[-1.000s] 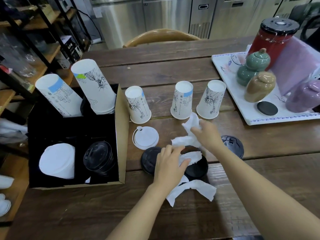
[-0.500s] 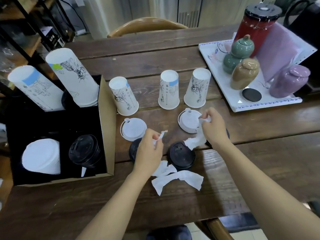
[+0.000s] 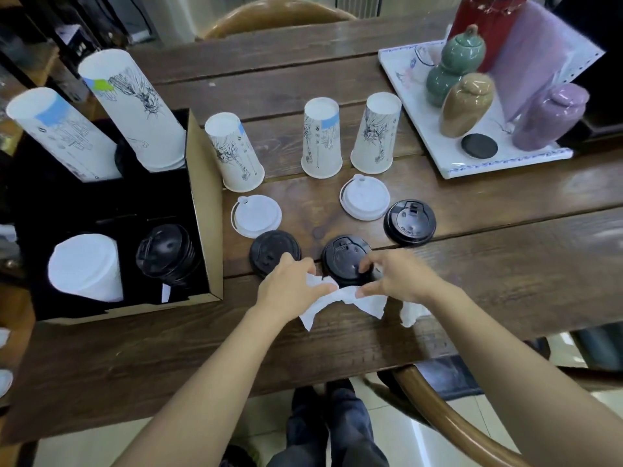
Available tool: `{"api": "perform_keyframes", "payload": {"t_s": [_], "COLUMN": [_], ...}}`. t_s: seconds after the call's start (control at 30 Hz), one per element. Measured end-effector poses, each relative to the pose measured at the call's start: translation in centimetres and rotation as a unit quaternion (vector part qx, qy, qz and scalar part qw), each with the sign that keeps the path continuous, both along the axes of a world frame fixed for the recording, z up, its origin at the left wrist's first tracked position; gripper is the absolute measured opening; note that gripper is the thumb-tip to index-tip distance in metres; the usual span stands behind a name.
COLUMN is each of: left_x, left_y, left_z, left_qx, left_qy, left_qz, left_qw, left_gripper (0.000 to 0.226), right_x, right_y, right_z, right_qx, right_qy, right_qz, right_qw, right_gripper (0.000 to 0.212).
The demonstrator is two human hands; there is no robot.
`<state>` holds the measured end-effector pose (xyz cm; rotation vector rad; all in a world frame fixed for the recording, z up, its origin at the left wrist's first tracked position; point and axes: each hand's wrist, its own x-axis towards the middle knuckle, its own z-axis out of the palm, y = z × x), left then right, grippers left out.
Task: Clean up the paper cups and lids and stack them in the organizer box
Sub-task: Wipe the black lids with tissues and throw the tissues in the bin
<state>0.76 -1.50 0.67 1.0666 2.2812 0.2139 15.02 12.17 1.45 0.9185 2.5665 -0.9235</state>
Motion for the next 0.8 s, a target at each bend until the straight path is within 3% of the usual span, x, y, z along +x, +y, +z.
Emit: {"api": "perform_keyframes", "payload": {"t_s": [0.1,0.3,0.5,0.57,0.7,0.8], "left_x": [0.1,0.7,0.7,0.5,-0.1,-0.7], "left_y": [-0.5,-1.2,-1.6,-1.8,-2.1,-2.1], "left_z": [-0.5,-1.4,-2.0,-2.0,-1.5,-0.5], "left_qx": [-0.008,0.004,0.047,0.063,0.099,0.137], "left_qy": [-0.009,0.008,0.03,0.028,-0.007,-0.044], "left_qz": [-0.008,0.002,0.025,0.038,0.068,0.098], "left_qw": [1.0,1.0,0.998,0.997,0.993,0.985], "left_gripper": [0.05,0.036,0.02,0.013,0.007,0.008], "right_x": [0.2,0.4,0.4,0.3,0.4,-0.1], "right_y": [-0.7,-2.1,-3.5,-4.0,-4.4,-4.3], "right_z": [-0.6,-0.8,-1.1,-1.7,-2.8,-1.9], "right_qx": [0.096,0.134,0.132,0.134,0.14,0.047], "right_qy": [-0.033,-0.015,-0.02,-0.002,0.088,0.113], "right_qz": [0.047,0.072,0.178,0.187,0.173,0.088], "right_qw": [0.994,0.988,0.975,0.973,0.971,0.989], "right_gripper": [0.051,0.054,0.056,0.047,0.008,0.014]}}
